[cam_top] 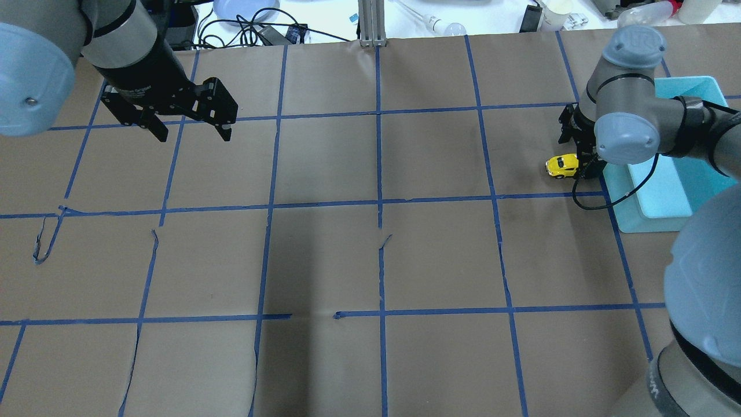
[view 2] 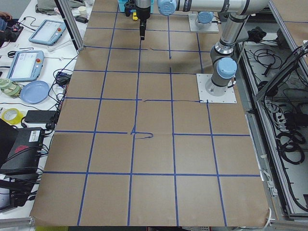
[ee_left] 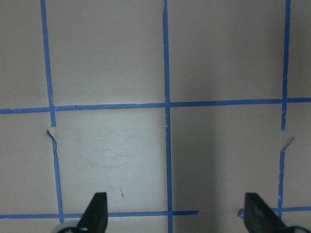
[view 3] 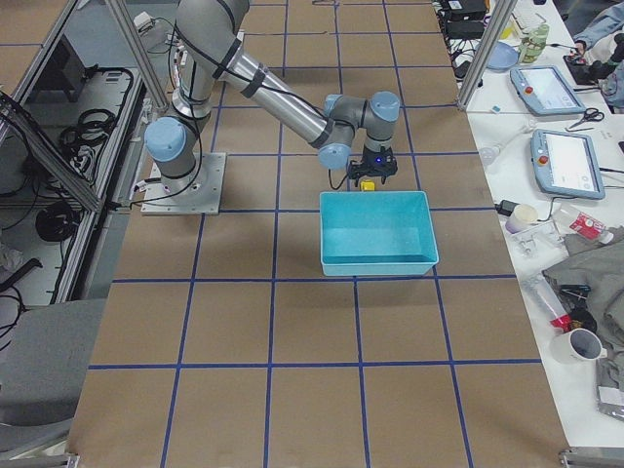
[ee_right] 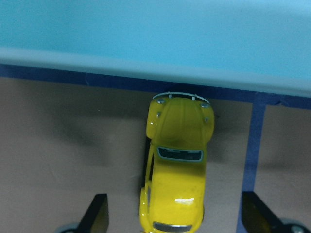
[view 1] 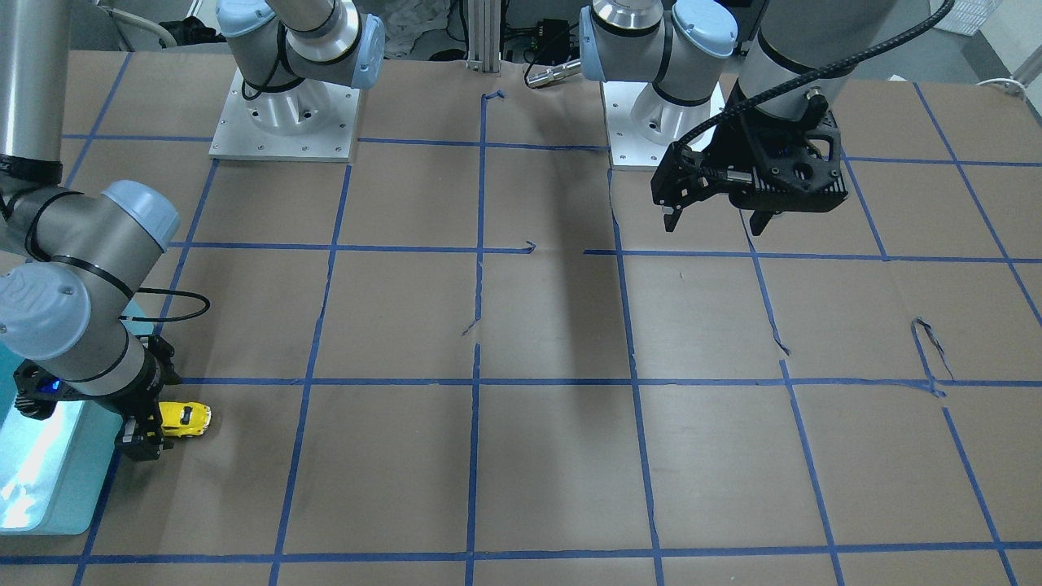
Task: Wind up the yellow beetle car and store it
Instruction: 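Lift the car with the right gripper and carry it over the tray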
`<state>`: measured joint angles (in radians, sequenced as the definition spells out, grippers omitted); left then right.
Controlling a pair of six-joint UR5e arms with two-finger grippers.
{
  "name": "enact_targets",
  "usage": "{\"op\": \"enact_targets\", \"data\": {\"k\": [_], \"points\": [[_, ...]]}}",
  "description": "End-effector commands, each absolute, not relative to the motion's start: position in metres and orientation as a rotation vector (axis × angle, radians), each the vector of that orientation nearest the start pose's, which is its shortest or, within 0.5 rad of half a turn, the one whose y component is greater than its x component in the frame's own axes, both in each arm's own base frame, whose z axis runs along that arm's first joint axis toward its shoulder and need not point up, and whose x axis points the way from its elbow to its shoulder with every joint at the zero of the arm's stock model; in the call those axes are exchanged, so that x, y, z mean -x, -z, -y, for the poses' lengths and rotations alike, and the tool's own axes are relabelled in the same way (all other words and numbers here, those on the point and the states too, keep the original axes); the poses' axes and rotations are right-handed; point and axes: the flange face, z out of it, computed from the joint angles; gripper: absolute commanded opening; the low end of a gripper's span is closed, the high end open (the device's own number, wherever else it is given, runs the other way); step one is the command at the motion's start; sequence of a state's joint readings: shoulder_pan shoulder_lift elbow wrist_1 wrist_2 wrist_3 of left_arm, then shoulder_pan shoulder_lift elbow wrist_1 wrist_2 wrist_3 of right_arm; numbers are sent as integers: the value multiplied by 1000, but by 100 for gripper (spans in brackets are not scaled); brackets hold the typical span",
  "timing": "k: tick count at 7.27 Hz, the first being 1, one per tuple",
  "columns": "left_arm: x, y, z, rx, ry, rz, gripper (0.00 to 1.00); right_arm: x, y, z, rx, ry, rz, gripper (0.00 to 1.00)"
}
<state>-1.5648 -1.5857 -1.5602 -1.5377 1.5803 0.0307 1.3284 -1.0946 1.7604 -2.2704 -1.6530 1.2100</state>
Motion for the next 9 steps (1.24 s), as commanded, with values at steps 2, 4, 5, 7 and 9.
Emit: {"op": "enact_targets", "data": {"k": [2, 4, 5, 7, 9], "points": [[128, -489, 501, -36, 43, -3130, 100, 24, -197, 621, -2120, 131, -2371, 57], [124, -490, 503, -93, 47, -3128, 100, 25, -196, 620, -2124, 135, -2382, 16], [114, -490, 505, -219, 46, -3121, 100, 24, -195, 619, -2124, 123, -2376, 2], [111, -489, 504, -206, 30, -3125, 100, 24, -208, 622, -2121, 147, -2364, 0], [113, -489, 504, -211, 27, -3125, 100, 21, -261, 619, -2099, 182, -2362, 0]]}}
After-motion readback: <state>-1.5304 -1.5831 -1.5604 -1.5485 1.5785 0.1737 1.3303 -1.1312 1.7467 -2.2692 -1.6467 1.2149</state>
